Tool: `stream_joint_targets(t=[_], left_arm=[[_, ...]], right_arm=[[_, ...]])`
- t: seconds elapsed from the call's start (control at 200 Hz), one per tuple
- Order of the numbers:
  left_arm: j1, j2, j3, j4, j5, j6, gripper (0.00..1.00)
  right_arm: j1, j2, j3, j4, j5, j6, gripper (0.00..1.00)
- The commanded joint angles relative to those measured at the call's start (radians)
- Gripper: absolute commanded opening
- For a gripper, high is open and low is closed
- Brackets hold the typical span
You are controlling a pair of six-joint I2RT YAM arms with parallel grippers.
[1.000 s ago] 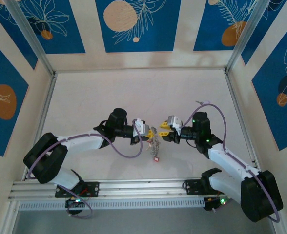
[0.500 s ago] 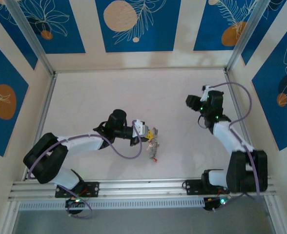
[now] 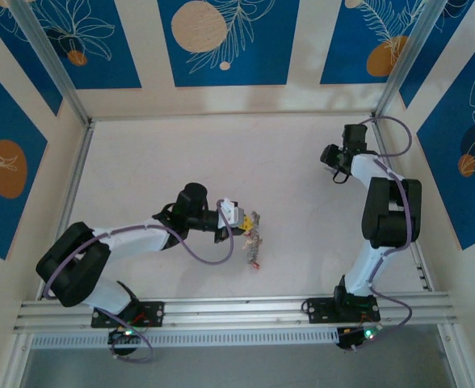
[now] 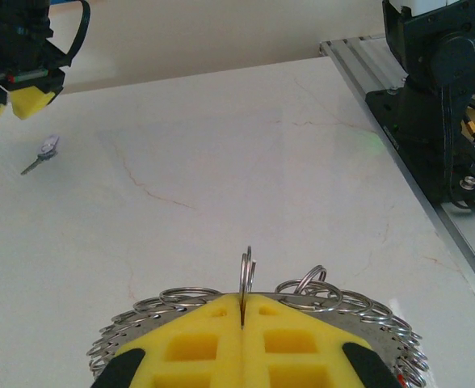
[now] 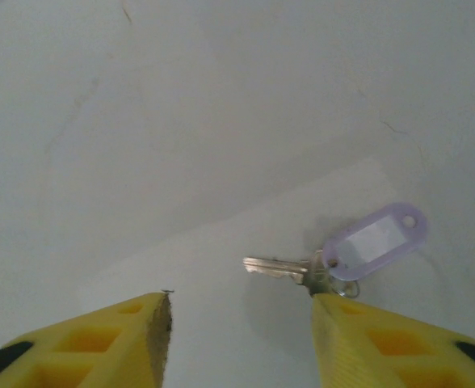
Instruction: Put the keys on the keyring
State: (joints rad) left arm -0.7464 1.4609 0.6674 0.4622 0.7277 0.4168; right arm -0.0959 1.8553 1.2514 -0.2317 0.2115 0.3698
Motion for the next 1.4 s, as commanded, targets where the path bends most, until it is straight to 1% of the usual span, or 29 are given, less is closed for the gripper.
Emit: stream_joint_targets(t=[0.0, 0.04, 0.145, 0.195, 0.26, 0.365, 0.53, 0.65, 0.75, 0.84, 1.01, 1.105, 1.23, 1.395], left_arm=[[0.009, -0.004, -0.003, 0.039, 0.013, -0.016, 0.0], [0.009, -0.004, -0.002, 0.038, 0.013, -0.016, 0.0], [0.01, -0.005, -0.003, 0.036, 0.011, -0.015, 0.0], [0.01, -0.007, -0.003, 0.035, 0.01, -0.016, 0.0], [0.01, -0.01, -0.004, 0.033, 0.012, -0.016, 0.0], [0.012, -0.013, -0.008, 0.027, 0.012, -0.015, 0.0], [0.012, -0.014, -0.005, 0.021, 0.013, -0.013, 0.0], [0.012, -0.017, 0.002, 0.01, 0.013, -0.01, 0.0], [0.012, -0.02, 0.004, 0.003, 0.012, -0.006, 0.0], [0.012, -0.021, 0.008, -0.002, 0.012, -0.004, 0.0], [0.013, -0.022, 0.013, -0.012, 0.012, 0.0, 0.0], [0.014, -0.024, 0.018, -0.025, 0.013, 0.005, 0.0], [0.015, -0.025, 0.02, -0.033, 0.013, 0.01, 0.0], [0.016, -0.025, 0.025, -0.037, 0.015, 0.01, 0.0]], right_arm=[[-0.014, 0.068, 0.08, -0.154, 0.053, -0.08, 0.44], [-0.016, 0.094, 0.112, -0.192, 0.044, -0.092, 0.43], [-0.016, 0.148, 0.176, -0.266, 0.069, -0.104, 0.42], [-0.011, 0.17, 0.203, -0.288, 0.108, -0.127, 0.42], [-0.006, 0.176, 0.199, -0.269, 0.152, -0.158, 0.42], [-0.027, 0.166, 0.185, -0.262, 0.115, -0.147, 0.4], [-0.03, 0.167, 0.168, -0.249, 0.082, -0.159, 0.38], [-0.027, 0.19, 0.196, -0.273, 0.096, -0.158, 0.34], [-0.028, 0.206, 0.221, -0.295, 0.108, -0.153, 0.34], [-0.03, 0.22, 0.246, -0.315, 0.111, -0.151, 0.29], [-0.028, 0.248, 0.292, -0.347, 0.116, -0.158, 0.28], [-0.028, 0.269, 0.326, -0.368, 0.114, -0.162, 0.26], [-0.023, 0.285, 0.352, -0.382, 0.105, -0.175, 0.19], [-0.013, 0.289, 0.355, -0.383, 0.119, -0.183, 0.15]])
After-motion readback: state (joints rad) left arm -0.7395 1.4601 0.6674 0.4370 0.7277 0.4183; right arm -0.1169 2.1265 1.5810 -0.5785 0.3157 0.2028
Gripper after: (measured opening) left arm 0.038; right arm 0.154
